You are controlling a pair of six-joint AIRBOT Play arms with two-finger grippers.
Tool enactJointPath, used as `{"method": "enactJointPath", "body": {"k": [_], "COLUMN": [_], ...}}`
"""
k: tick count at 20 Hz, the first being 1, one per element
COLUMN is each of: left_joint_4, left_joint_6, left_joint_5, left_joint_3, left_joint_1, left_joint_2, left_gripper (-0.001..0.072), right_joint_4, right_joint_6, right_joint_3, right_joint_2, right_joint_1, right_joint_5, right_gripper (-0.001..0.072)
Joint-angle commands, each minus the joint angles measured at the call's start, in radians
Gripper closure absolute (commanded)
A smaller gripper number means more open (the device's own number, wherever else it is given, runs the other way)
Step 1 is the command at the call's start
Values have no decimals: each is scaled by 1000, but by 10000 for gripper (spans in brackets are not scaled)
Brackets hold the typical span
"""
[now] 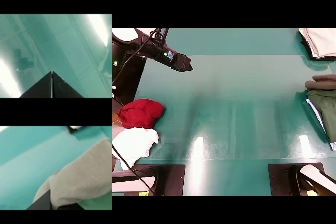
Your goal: Fold the shirts.
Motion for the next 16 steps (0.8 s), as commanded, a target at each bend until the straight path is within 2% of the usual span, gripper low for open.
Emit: {"method": "enactJointPath", "body": {"k": [1,7,8,10,11,13,16], "left_joint_4": [1,1,1,1,1,0,0], "left_joint_6": [3,30,30,30,30,30,30], "left_joint_5": [0,0,0,0,0,0,21], "left_joint_3": [0,0,0,0,0,0,0], "left_joint_1": [0,0,0,0,0,0,0], "left_joint_2": [0,0,0,0,0,0,0], "left_gripper": [681,681,681,681,681,681,680], "right_joint_4": [-196,-534,-610,-738,-760,-749,-587], "right_joint_6": [76,126,151,160,161,181,194], "right_joint_3": [-78,-217,-232,-246,-245,-244,-245], "right_joint_2": [64,124,131,135,135,145,168], "right_joint_1": [-58,-109,-109,-109,-109,-106,-53], "right_joint_5": [35,86,86,86,92,90,86], "right_gripper": [697,682,581,202,120,117,118]}}
